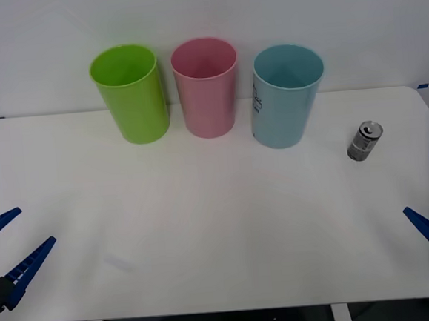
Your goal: Grasp the object on the table and drop it into the matching bin: aluminum can to the light blue bin, PET bottle to the pink bin.
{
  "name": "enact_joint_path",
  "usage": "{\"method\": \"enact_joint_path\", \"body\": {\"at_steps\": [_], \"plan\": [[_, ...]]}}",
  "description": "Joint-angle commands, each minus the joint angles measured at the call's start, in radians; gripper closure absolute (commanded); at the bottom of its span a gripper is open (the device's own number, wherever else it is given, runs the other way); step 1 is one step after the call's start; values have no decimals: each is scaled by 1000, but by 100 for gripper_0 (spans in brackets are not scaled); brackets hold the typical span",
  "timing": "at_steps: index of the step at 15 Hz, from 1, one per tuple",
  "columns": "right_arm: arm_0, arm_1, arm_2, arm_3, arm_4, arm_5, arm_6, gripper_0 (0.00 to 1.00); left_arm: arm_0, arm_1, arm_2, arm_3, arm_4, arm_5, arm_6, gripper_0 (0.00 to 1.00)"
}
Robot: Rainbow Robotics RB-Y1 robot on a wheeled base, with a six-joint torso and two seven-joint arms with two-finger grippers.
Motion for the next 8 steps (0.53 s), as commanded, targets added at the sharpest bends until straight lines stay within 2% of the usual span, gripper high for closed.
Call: {"method": "enact_joint_path", "body": {"at_steps": [1, 7, 8], "plan": [[15, -6, 28, 1, 0, 73, 15, 0, 0, 0, 0, 0, 0, 0, 0, 0], [38, -5, 94, 0, 0, 236, 79, 0, 0, 0, 0, 0, 0, 0, 0, 0], [44, -5, 107, 0, -9, 266, 119, 0, 0, 0, 0, 0, 0, 0, 0, 0]]}}
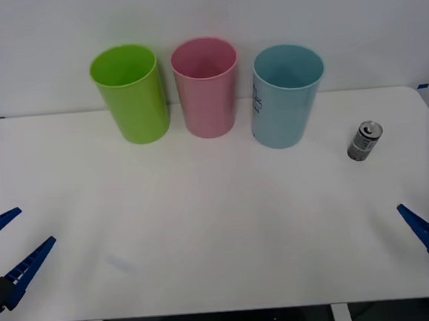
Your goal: Grasp the object on the table and drop it into the matching bin: aluminum can to the light blue bin, PET bottle to the pink bin.
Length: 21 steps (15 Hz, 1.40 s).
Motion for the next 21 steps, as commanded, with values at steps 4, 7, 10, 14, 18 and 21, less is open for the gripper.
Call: {"method": "enact_joint_path", "body": {"at_steps": [4, 7, 10, 14, 18, 21], "plan": [[33, 1, 86, 0, -61, 191, 201, 0, 0, 0, 0, 0, 0, 0, 0, 0], [31, 1, 141, 25, -127, 266, 253, 0, 0, 0, 0, 0, 0, 0, 0, 0], [-29, 10, 146, 120, -137, 255, 277, 0, 0, 0, 0, 0, 0, 0, 0, 0], [-99, 42, 147, 191, -120, 292, 302, 0, 0, 0, 0, 0, 0, 0, 0, 0], [-187, 73, 147, 261, -89, 346, 326, 0, 0, 0, 0, 0, 0, 0, 0, 0], [-237, 91, 147, 298, -72, 389, 343, 0, 0, 0, 0, 0, 0, 0, 0, 0]]}}
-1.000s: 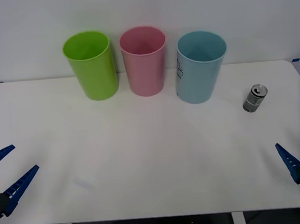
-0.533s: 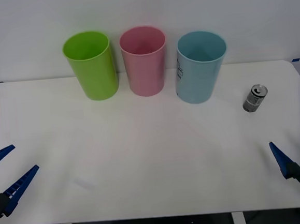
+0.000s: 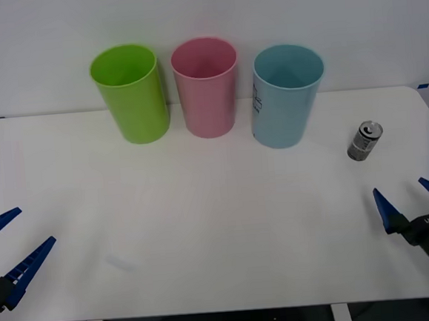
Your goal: Grasp the object on the table and drop it into the matching bin: aluminum can to the light blue bin, PET bottle to the pink bin.
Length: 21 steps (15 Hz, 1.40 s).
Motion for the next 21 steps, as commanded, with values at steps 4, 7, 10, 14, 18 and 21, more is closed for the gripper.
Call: {"method": "enact_joint_path", "body": {"at_steps": [4, 7, 10, 14, 18, 21], "plan": [[-121, 12, -1, 135, 10, 27, 34, 0, 0, 0, 0, 0, 0, 0, 0, 0], [-164, 12, 2, 168, 13, 57, 50, 0, 0, 0, 0, 0, 0, 0, 0, 0], [-201, 10, 19, 192, 13, 105, 64, 0, 0, 0, 0, 0, 0, 0, 0, 0], [-293, 12, 21, 299, 13, 103, 82, 0, 0, 0, 0, 0, 0, 0, 0, 0], [-380, 12, 21, 395, 15, 108, 96, 0, 0, 0, 0, 0, 0, 0, 0, 0], [-417, 12, 32, 410, 18, 165, 110, 0, 0, 0, 0, 0, 0, 0, 0, 0]]}}
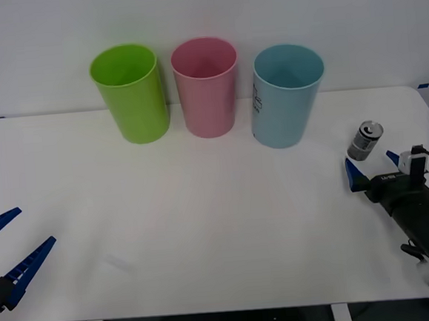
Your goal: Grasp the object on the table and drop it into the matching bin: aluminum can to the light blue bin, PET bottle to the pink bin.
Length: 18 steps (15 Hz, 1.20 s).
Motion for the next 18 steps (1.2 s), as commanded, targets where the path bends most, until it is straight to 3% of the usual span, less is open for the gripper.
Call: {"method": "enact_joint_path", "body": {"at_steps": [1, 12, 18], "plan": [[-28, 0, 17, 3, 0, 60, 9, 0, 0, 0, 0, 0, 0, 0, 0, 0], [-117, 0, 114, 5, -3, 287, 11, 0, 0, 0, 0, 0, 0, 0, 0, 0], [-130, 0, 137, 3, -3, 339, 11, 0, 0, 0, 0, 0, 0, 0, 0, 0]]}}
